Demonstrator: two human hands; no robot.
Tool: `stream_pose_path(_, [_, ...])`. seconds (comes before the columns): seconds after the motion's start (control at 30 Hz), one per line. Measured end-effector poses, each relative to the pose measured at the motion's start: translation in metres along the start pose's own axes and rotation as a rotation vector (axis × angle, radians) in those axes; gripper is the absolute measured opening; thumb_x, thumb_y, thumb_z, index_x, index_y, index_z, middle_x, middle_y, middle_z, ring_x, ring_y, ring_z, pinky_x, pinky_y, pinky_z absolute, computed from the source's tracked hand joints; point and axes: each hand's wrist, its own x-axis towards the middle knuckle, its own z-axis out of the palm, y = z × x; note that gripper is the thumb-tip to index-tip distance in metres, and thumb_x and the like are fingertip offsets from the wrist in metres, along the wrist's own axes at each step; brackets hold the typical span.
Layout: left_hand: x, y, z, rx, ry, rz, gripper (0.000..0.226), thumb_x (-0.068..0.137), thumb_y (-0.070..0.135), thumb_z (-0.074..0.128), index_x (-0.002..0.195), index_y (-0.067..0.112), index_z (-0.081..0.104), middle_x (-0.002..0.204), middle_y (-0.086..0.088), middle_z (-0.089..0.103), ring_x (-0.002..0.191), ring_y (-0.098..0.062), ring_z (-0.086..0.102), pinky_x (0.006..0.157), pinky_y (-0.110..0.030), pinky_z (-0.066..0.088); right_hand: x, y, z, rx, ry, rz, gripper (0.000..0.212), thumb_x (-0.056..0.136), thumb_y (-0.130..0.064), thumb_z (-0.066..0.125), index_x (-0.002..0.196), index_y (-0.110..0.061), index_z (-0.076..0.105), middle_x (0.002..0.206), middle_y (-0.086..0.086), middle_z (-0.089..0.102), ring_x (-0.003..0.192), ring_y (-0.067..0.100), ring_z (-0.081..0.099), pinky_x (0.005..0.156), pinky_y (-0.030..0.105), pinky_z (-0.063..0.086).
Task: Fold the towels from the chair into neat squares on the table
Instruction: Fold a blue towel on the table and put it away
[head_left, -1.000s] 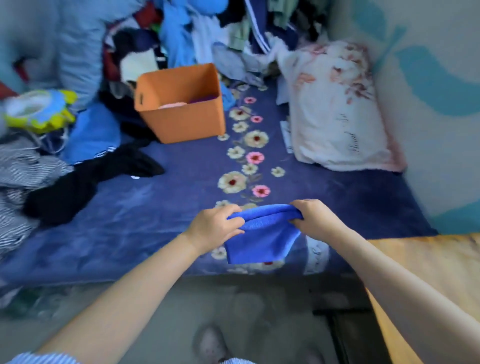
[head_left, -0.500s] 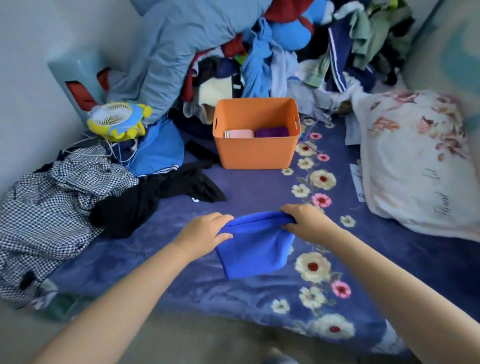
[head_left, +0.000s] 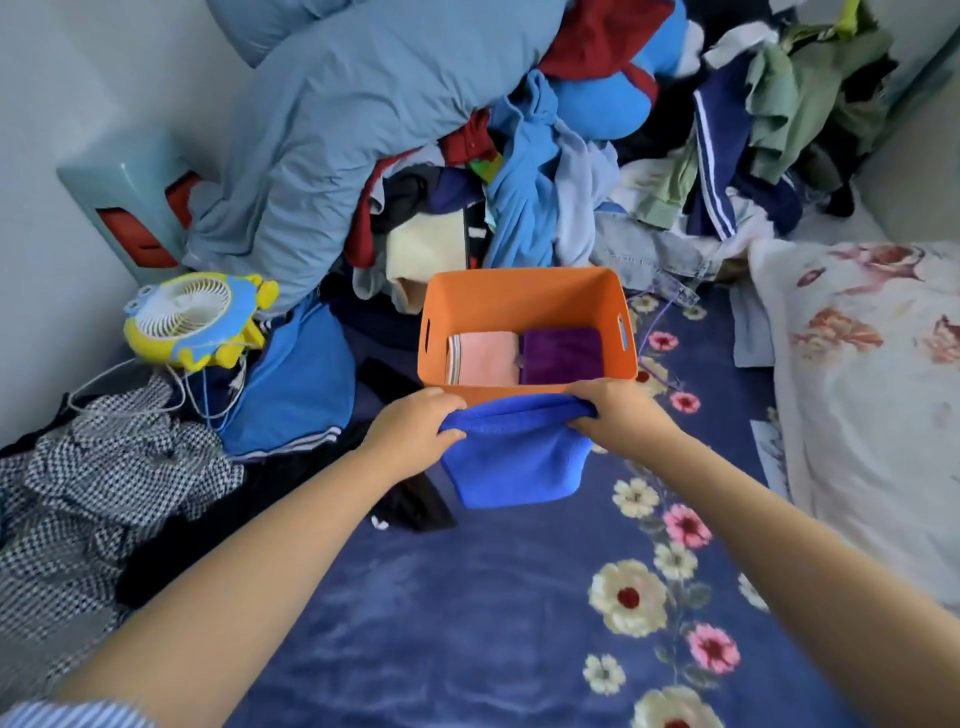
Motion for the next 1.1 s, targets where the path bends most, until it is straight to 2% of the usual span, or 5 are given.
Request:
stream_pose_path(0.57, [0.277, -0.1, -0.02, 0.068, 0.039, -0.049, 0.026, 0.089, 0.008, 0.049, 0.113, 0.005, 0.056, 0.116, -0.011, 0.055, 0.107, -0.028, 0.052, 0.081, -0.036, 0.043, 0.286, 0.037, -0.011, 0.203, 0.288, 0.149, 0.033, 0.072, 0.005, 0.048, 0.1, 0.003, 0.066, 0.097, 0.026, 0.063, 0.093, 0.033, 0.054, 0.063, 0.018, 0.021])
stream_pose_path(0.7, [0.315, -0.128, 0.014, 0.242, 0.168, 0.192, 0.014, 0.064, 0.003, 0.068, 0.078, 0.004, 0.065, 0.078, -0.01, 0.063, 0.072, -0.026, 0.065, 0.047, -0.029, 0.048, 0.315, 0.061, 0.022, 0.238, 0.353, 0.19, 0.042, 0.073, 0.013, 0.052, 0.113, 0.005, 0.06, 0.113, 0.025, 0.057, 0.107, 0.036, 0.053, 0.079, 0.02, 0.031])
stream_pose_path(0.77, [0.32, -0.138, 0.042, 0.446, 0.066, 0.315, 0.018, 0.05, 0.007, 0.075, 0.064, 0.008, 0.063, 0.063, -0.007, 0.062, 0.056, -0.024, 0.065, 0.043, -0.022, 0.045, 0.317, 0.078, 0.058, 0.178, 0.191, 0.192, 0.044, 0.074, 0.01, 0.055, 0.118, 0.008, 0.054, 0.122, 0.027, 0.049, 0.113, 0.037, 0.051, 0.091, 0.027, 0.035])
stream_pose_path(0.9, [0.3, -0.143, 0.116, 0.723, -0.68, 0.255, 0.031, 0.09, 0.006, 0.047, 0.118, 0.014, 0.057, 0.123, -0.006, 0.057, 0.117, -0.026, 0.052, 0.099, -0.038, 0.035, 0.302, 0.103, 0.141, 0.019, -0.537, 0.225, 0.062, 0.085, -0.011, 0.056, 0.141, -0.008, 0.029, 0.154, 0.017, 0.005, 0.141, 0.031, 0.021, 0.113, 0.029, 0.024])
stream_pose_path(1.1, [0.304, -0.14, 0.164, 0.569, -0.745, 0.08, 0.035, 0.093, 0.014, 0.044, 0.128, 0.012, 0.047, 0.134, -0.01, 0.046, 0.125, -0.029, 0.042, 0.101, -0.042, 0.036, 0.318, 0.117, 0.167, -0.04, -0.624, 0.274, 0.042, 0.091, -0.013, 0.047, 0.132, -0.008, 0.043, 0.14, 0.017, 0.036, 0.127, 0.03, 0.04, 0.102, 0.029, 0.033])
